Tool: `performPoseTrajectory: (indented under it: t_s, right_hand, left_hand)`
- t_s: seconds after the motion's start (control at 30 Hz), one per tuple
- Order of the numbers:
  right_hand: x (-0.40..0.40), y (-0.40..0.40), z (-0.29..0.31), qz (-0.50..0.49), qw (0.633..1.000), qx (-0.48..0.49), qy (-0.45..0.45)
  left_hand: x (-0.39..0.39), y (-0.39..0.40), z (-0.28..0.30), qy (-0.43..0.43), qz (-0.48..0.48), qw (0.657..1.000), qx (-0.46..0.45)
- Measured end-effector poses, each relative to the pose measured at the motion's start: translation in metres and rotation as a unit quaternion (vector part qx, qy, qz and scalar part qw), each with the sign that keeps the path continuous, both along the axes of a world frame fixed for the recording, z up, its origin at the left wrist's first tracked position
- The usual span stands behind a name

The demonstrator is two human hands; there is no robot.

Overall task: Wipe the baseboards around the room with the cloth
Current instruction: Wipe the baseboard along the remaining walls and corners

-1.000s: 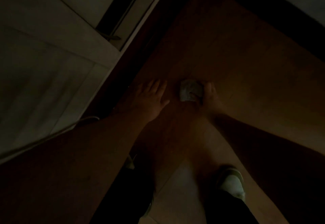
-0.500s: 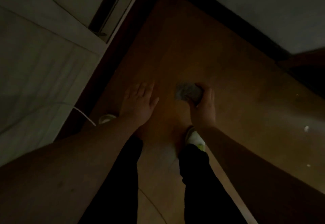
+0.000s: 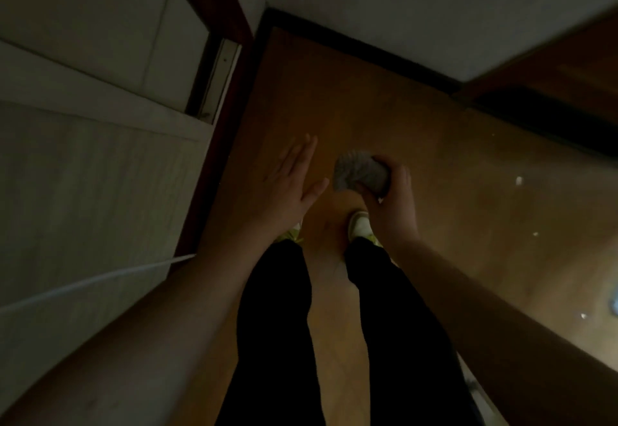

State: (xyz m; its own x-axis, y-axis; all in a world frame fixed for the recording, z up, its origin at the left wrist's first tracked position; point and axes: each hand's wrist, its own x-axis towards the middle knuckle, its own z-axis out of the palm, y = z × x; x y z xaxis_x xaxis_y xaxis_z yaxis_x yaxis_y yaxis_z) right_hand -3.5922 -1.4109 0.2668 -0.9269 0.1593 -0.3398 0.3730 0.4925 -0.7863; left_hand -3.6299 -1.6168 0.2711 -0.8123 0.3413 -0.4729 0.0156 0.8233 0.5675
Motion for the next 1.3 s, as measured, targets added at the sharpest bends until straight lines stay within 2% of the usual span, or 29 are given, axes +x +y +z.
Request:
performPoseTrajectory:
  t_s: [0.17,0.3,0.43,0.57,0.7,0.8,1.03,1.3]
  right_hand:
    - [-0.004,-0.001,0.126,0.004,0.999,-0.017,0.034]
    - [0.004,-0.007,0.22,0.009,0.999,-0.036,0.034]
    - [0.025,-0.009,0.307,-0.038,0.997,-0.043,0.059]
    - [0.05,-0.007,0.374,-0.089,0.99,-0.036,0.1]
    - [0.082,0.005,0.415,-0.16,0.977,-0.017,0.137]
    - [0.116,0.019,0.438,-0.211,0.965,-0.011,0.157]
    - [0.216,0.061,0.475,-0.32,0.924,0.013,0.211]
    - [0.389,0.109,0.497,-0.407,0.889,-0.071,0.2]
  left_hand:
    - [-0.012,-0.015,0.119,0.035,-0.098,0.994,0.037]
    - [-0.024,-0.025,0.209,0.057,-0.168,0.984,0.029]
    - [-0.045,-0.02,0.291,0.076,-0.246,0.966,0.038]
    - [-0.062,0.002,0.357,0.081,-0.322,0.939,0.094]
    - [-0.058,0.05,0.402,0.077,-0.4,0.899,0.159]
    - [-0.035,0.094,0.43,0.076,-0.459,0.868,0.171]
    - [0.047,0.18,0.462,0.07,-0.524,0.824,0.207]
    - [0.191,0.276,0.486,0.064,-0.609,0.741,0.275]
